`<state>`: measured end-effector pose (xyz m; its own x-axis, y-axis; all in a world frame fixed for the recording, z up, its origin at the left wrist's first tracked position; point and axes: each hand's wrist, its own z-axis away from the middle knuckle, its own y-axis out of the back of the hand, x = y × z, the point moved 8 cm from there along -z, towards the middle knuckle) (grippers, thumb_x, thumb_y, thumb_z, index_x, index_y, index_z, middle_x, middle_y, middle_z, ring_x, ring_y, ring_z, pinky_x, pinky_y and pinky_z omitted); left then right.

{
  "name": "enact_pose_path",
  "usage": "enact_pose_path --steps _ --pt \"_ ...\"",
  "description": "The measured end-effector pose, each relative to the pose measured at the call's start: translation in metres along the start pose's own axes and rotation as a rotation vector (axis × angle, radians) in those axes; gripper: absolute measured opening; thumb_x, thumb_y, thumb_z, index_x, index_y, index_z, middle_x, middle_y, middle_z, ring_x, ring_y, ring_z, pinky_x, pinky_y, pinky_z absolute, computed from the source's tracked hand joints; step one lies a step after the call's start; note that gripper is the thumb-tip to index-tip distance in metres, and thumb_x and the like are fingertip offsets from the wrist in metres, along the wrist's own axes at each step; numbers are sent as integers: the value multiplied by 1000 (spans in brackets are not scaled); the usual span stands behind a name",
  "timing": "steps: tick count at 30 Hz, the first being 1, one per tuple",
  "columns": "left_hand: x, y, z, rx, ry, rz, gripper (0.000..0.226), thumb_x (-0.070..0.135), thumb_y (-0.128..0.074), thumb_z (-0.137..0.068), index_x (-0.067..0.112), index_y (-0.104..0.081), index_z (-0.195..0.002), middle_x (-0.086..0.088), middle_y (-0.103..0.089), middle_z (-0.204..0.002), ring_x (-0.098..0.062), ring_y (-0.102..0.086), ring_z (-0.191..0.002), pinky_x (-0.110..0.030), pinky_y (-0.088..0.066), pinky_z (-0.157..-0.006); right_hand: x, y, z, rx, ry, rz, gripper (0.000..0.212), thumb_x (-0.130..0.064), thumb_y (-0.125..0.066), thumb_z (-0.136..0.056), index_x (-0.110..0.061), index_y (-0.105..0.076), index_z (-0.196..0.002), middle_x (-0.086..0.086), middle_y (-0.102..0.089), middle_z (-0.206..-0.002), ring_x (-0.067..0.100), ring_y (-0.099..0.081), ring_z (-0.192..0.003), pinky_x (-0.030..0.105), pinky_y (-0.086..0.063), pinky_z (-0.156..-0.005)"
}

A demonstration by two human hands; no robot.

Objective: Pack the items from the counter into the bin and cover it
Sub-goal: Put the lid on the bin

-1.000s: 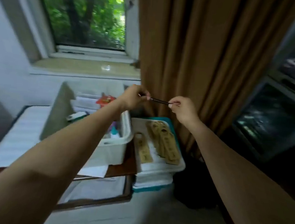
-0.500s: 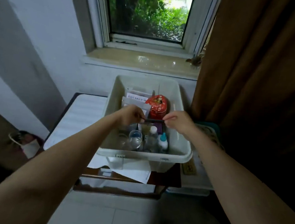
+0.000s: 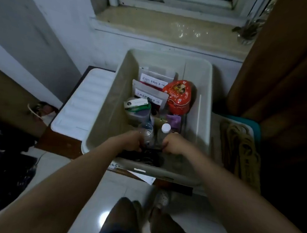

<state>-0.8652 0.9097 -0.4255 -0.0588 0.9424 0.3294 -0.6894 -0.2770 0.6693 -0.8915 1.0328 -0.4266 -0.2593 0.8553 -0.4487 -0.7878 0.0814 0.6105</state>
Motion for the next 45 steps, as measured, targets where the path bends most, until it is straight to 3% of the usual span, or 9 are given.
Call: enact_pose_path --steps 3,10,14,24,29,32,37,40,45 --pt "-7 -36 -4 -169 35 -101 30 12 -60 -87 5 -62 -116 -14 -62 -117 -28 -59 -105 -29 -44 -82 2 -31 -12 -176 1 7 24 -4 -53 -88 -1 -65 -109 17 -65 -107 22 -56 -85 24 -46 -66" --pt "-14 -53 -19 -257 189 -136 31 5 -51 -91 2 -58 -120 -17 -60 -119 -23 -54 -88 -30 -42 -75 13 -81 -25 -434 -41 -5 45 -2 -39 -92 -19 -50 -133 9 -50 -122 24 -51 -96 32 -52 -78" --pt "-21 -63 -25 -314 235 -200 33 11 -45 -94 3 -56 -124 -16 -58 -126 -30 -58 -113 -36 -46 -93 12 -90 -32 -485 7 83 59 2 -39 -86 -24 -44 -139 8 -45 -140 27 -53 -109 35 -51 -91" --pt "-30 -62 -20 -449 244 -210 34 18 -49 -92 6 -56 -122 -14 -59 -123 -31 -59 -104 -36 -47 -91 1 -81 -46 -364 16 -5 50 -1 -45 -87 -18 -50 -134 9 -52 -134 27 -55 -110 35 -48 -92" --pt "-23 4 -14 -142 153 107 30 12 -47 -93 1 -57 -120 -18 -59 -122 -32 -57 -109 -34 -45 -89 -25 -22 -48 -19 -28 -525 27 -9 -48 -94 -10 -62 -117 11 -64 -106 23 -63 -92 34 -53 -84" --pt "-36 78 11 201 167 368 25 11 -52 -91 -2 -64 -110 -21 -66 -106 -32 -64 -95 -33 -48 -74 -47 43 -42 365 25 -739 25 -8 -48 -93 -9 -63 -113 8 -66 -105 20 -64 -92 35 -55 -85" --pt "-104 161 65 671 213 849 22 8 -48 -91 5 -60 -108 -12 -65 -95 -17 -62 -67 -25 -44 -55 -121 118 -30 600 180 -976 20 -10 -44 -97 -15 -59 -109 -3 -61 -90 10 -61 -83 25 -54 -78" --pt "-158 175 77 725 271 970 18 8 -46 -91 6 -59 -103 -12 -63 -97 -16 -60 -69 -23 -42 -59 -173 128 -52 585 184 -1084 15 -7 -46 -95 -15 -57 -101 5 -62 -91 16 -61 -82 27 -55 -77" --pt "-261 142 74 552 431 1039 11 11 -50 -93 4 -54 -101 -14 -56 -99 -19 -56 -77 -27 -45 -66 -252 82 -122 397 53 -1074 9 -6 -48 -91 -13 -52 -93 9 -55 -88 20 -56 -76 27 -52 -69"
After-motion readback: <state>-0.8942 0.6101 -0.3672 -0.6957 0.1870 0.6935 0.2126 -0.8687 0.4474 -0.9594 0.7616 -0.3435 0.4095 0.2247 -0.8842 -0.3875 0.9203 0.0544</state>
